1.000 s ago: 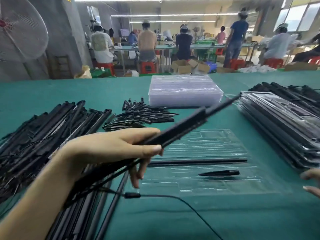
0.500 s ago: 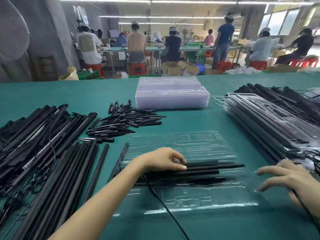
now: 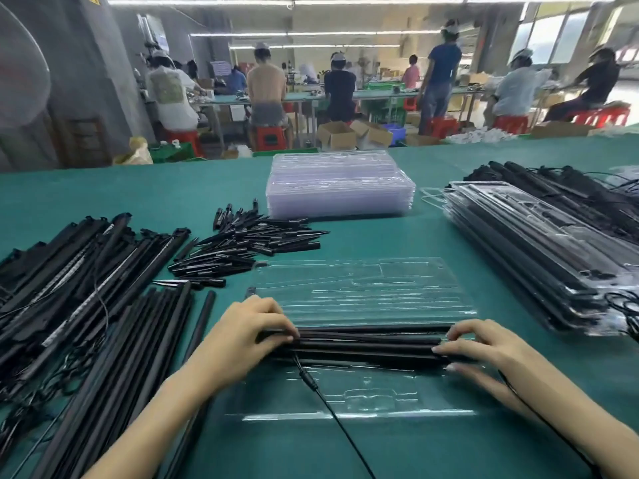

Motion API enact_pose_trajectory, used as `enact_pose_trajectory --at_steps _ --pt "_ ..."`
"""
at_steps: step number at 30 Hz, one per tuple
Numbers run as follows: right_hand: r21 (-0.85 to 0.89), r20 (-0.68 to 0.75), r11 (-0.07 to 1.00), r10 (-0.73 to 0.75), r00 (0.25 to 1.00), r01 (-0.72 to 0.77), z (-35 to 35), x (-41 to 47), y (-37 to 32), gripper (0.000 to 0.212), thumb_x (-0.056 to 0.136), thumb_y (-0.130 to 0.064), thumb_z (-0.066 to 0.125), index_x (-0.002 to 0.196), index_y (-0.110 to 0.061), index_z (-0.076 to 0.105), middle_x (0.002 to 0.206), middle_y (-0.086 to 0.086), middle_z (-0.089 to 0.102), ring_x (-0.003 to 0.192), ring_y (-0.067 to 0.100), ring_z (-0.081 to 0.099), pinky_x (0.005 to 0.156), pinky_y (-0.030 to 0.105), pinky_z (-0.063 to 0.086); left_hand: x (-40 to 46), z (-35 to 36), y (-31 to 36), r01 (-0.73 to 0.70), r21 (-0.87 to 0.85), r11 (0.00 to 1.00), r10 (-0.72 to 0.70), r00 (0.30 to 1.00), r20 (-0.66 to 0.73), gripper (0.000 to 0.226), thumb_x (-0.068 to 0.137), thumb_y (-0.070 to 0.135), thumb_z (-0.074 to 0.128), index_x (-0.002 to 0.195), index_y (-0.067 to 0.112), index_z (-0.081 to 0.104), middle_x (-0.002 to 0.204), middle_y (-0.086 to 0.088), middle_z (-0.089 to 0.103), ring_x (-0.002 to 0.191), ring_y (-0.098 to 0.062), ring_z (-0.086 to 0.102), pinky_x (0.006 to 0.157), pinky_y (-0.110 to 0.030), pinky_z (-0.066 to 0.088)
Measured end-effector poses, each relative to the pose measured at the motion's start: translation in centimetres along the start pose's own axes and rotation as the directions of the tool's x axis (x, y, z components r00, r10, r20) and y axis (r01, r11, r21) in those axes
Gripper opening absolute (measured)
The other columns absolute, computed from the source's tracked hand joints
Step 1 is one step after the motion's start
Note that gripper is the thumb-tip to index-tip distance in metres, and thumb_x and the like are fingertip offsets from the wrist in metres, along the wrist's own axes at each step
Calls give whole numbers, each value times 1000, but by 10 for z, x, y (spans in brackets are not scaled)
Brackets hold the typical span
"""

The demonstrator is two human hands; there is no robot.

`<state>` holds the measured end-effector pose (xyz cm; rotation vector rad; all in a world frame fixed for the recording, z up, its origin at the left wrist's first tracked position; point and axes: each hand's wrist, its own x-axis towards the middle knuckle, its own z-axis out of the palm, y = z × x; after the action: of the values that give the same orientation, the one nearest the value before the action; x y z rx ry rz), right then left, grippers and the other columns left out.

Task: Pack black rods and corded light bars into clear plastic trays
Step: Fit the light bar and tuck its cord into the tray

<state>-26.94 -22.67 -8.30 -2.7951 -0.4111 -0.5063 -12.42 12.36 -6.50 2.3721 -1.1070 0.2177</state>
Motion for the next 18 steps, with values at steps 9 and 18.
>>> enact_pose_trajectory --at_steps 9,18 --pt "58 8 998 -14 1000 14 -2 4 -8 36 91 -54 46 107 -31 68 110 -16 56 98 4 58 83 24 46 -34 -12 -21 221 -162 962 -234 970 -71 30 79 8 75 99 29 66 94 14 64 84 -7 60 77 -17 46" --pt "94 127 995 -42 991 30 -20 9 -66 28 91 -59 44 91 -39 64 97 -25 58 87 -5 56 72 9 41 -34 -9 -14 238 -96 966 -243 969 -41 20 86 15 69 103 24 73 100 19 59 101 -2 54 92 -18 39"
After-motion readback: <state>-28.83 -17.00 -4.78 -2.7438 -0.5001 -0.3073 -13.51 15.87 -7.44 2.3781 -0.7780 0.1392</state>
